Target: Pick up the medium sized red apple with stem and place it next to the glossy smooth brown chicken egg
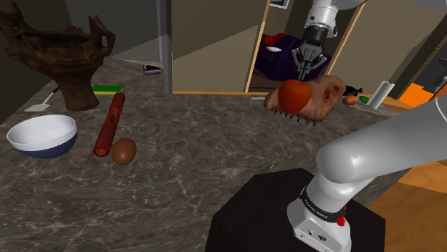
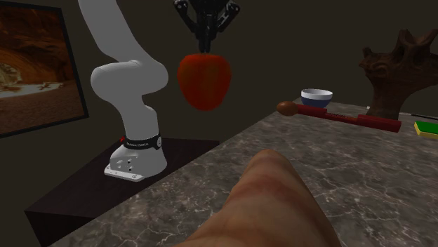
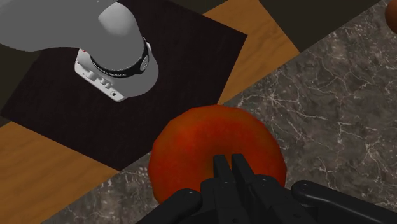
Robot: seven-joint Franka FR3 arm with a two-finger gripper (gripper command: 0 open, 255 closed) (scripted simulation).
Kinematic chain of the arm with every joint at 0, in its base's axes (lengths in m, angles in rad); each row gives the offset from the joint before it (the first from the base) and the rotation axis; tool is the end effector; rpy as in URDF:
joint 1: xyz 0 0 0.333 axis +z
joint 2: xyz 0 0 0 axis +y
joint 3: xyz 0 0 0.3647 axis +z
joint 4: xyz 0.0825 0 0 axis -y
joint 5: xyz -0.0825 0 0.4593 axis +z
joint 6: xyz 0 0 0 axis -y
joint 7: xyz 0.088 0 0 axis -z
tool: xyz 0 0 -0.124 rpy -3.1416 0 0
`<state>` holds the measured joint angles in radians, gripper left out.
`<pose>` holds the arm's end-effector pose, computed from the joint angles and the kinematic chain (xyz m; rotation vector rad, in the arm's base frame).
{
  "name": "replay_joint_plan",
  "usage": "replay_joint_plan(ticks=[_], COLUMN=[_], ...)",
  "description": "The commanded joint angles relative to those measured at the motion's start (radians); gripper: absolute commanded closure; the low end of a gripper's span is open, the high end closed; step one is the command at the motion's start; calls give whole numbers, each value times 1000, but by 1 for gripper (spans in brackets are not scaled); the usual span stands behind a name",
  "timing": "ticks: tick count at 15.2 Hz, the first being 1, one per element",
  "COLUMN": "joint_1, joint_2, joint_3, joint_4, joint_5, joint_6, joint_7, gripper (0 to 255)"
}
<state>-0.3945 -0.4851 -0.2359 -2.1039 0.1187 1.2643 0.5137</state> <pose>0.3290 -0.2422 0.6042 -2.4464 1.4706 0.5134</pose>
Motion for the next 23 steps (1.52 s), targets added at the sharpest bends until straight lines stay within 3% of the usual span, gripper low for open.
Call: replay_joint_plan(ticks=[1,4,14,23], joint_1=[2,3,85,161], joint_2=[5,13,60,190], joint_3=[1,0,178,323], joint_4=[33,74,87,192], joint_5=[3,6,167,269], joint_6=[-28,-61,27,120], joint_7=[5,11,248,444], gripper=[255,255,255,255])
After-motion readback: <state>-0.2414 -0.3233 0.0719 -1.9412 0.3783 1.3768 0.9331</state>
